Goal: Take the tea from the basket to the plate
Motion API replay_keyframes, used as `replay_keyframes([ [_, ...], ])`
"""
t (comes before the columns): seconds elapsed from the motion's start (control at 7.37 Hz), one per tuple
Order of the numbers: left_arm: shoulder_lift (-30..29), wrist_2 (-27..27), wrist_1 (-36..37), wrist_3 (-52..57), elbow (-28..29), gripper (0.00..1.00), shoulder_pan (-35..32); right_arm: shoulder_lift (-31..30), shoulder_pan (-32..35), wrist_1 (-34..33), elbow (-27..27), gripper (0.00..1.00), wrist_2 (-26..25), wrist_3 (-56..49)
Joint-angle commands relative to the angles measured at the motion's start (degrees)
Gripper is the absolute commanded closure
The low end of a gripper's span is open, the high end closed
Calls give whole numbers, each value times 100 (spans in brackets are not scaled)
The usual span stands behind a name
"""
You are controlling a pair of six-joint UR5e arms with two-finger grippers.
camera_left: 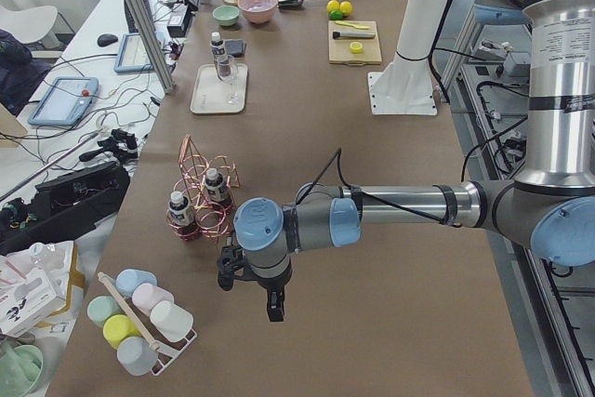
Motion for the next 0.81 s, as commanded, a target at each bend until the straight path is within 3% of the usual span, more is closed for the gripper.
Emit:
replay_keyframes([
  [0.0, -27, 8, -15, -1, 48, 2, 4, -5, 0, -17, -31, 1, 42, 1],
  [0.68, -53, 8, -6, -10, 48, 2, -5, -293, 35, -18, -67, 1, 270, -104],
])
